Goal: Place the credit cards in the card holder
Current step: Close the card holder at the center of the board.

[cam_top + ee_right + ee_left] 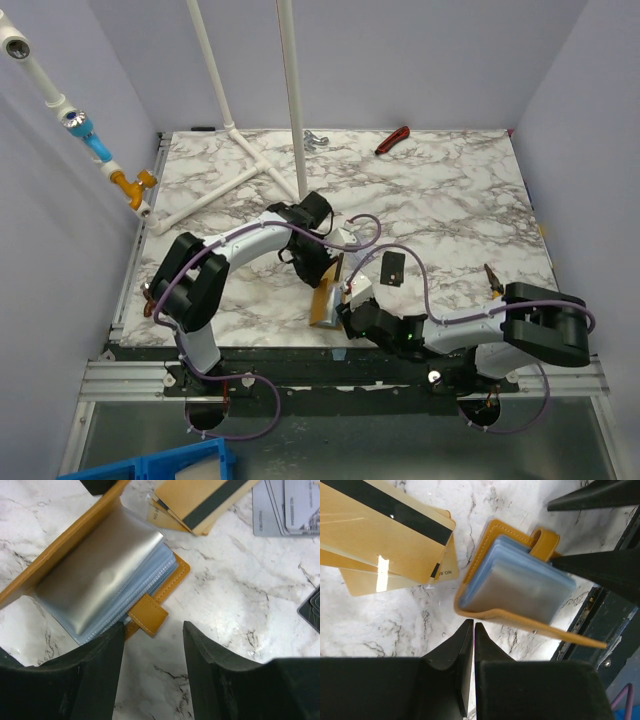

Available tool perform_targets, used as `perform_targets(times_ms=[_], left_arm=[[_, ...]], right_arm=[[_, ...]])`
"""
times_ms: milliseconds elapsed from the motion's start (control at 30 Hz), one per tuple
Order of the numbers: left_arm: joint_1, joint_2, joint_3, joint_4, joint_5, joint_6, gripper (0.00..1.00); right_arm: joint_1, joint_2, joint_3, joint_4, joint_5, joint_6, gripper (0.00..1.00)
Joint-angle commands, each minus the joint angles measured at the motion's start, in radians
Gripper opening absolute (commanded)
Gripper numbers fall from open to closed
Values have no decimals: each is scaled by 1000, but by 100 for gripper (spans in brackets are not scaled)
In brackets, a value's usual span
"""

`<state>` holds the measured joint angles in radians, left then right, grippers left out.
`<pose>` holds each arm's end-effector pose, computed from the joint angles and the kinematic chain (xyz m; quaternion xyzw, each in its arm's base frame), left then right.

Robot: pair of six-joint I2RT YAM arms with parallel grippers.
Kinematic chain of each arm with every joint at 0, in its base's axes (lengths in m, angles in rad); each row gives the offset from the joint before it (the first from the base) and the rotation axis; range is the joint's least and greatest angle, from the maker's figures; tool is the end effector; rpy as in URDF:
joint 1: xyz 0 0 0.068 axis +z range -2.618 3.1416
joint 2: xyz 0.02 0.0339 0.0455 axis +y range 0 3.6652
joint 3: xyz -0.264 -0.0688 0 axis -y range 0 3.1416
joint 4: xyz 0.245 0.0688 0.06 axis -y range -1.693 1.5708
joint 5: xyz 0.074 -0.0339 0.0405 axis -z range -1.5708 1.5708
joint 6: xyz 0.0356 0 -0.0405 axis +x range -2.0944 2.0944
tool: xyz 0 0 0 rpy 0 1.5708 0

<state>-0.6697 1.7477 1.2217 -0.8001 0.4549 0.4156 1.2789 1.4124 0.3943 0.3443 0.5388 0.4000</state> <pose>0.2523 -0.2197 0.1994 0.5229 0.8138 -0.2371 0.0896 0.0865 0.2244 0.1319 -0.2651 0.8352 0.1509 0.4577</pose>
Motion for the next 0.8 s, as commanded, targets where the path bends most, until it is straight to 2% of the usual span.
perform_targets(times_ms=[0, 100, 233, 300, 400, 533, 767], left_arm=[[-11, 37, 24, -44, 51, 1, 7], [-23, 54, 29, -55, 56, 6, 7], [-40, 52, 21, -60, 64, 12, 7], [-44, 54, 19, -65, 58, 20, 7], [-45, 49, 17, -64, 48, 23, 7], [-44, 42, 22, -63, 39, 24, 7], [-44, 30, 56, -86, 21, 40, 7]], right_arm=[[66, 99, 26, 101, 178, -73, 53], [90, 158, 53, 128, 246, -90, 48], [111, 194, 66, 169, 331, -109, 33], [116, 191, 70, 181, 382, -98, 26], [118, 165, 58, 210, 411, -75, 21], [118, 127, 47, 209, 468, 13, 14], [118, 51, 0, 231, 447, 161, 3]])
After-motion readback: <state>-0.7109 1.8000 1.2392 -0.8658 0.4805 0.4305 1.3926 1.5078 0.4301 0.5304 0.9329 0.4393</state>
